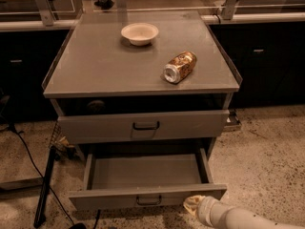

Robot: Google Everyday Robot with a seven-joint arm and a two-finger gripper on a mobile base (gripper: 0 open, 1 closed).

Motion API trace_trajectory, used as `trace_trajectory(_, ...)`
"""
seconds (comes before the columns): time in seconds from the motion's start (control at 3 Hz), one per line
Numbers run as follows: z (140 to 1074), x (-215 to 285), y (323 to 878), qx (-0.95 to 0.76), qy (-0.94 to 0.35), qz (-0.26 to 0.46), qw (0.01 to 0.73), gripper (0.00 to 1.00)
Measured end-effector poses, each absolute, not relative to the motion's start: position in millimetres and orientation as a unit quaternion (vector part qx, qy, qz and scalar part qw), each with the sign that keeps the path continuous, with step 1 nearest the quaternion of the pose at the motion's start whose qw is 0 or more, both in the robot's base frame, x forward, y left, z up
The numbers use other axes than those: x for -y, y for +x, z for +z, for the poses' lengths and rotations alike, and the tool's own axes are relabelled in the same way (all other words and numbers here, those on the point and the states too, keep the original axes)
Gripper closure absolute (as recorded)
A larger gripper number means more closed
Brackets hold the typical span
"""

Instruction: Close middle drawer

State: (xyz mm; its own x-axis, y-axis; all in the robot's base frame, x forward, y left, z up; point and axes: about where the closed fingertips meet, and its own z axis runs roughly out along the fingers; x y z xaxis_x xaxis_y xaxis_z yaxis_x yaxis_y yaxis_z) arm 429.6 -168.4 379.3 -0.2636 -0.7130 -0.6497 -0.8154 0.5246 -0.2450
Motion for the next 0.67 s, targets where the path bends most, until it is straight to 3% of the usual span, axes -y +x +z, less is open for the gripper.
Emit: trace_trajectory(0.67,381.2,156.6,468.5,-0.765,-0.483,0.049,0.423,1.0)
